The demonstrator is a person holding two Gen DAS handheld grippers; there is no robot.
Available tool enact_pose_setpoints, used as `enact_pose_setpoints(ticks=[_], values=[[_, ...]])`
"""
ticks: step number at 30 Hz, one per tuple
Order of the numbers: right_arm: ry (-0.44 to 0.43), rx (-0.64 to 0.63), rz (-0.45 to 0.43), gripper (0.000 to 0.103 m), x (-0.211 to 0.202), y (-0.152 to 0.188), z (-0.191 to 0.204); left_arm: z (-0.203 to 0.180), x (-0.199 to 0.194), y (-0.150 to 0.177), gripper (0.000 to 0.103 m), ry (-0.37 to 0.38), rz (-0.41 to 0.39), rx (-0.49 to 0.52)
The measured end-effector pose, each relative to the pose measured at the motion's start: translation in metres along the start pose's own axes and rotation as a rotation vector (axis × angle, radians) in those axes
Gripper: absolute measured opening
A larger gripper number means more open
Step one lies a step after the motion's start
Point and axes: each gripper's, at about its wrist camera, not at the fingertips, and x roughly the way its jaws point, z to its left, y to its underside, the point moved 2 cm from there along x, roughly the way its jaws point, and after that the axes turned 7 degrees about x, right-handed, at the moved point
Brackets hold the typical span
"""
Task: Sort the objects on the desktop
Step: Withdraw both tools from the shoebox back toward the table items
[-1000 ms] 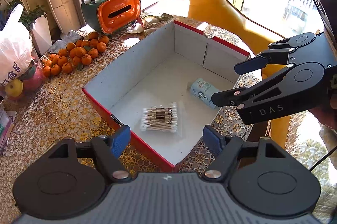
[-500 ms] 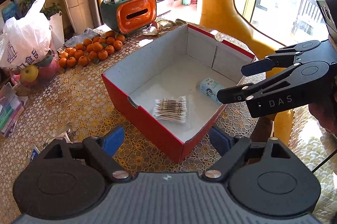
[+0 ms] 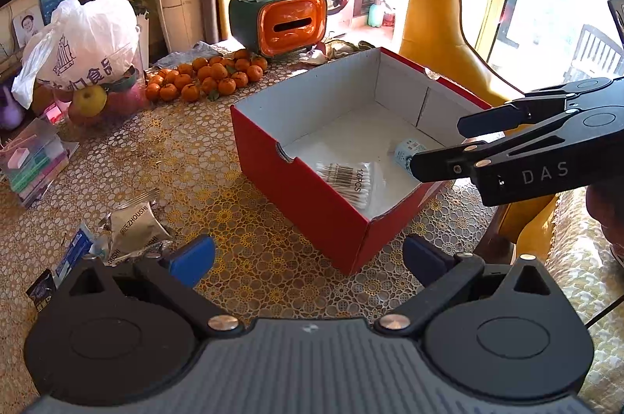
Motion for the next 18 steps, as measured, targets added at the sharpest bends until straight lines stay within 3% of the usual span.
enact_pose_setpoints(ticks=[9,18], values=[[-0.027,-0.021,-0.012,0.074,-0.004,0.008,0.025,-0.002,-0.024,0.016,0.103,-0.05,-0.037,-0.003],[-0.062,-0.059,-0.017,0.074,-0.004,0.012,0.052,0.015,-0.041,0.044,0.103,-0.104,-0.06,-0.075]])
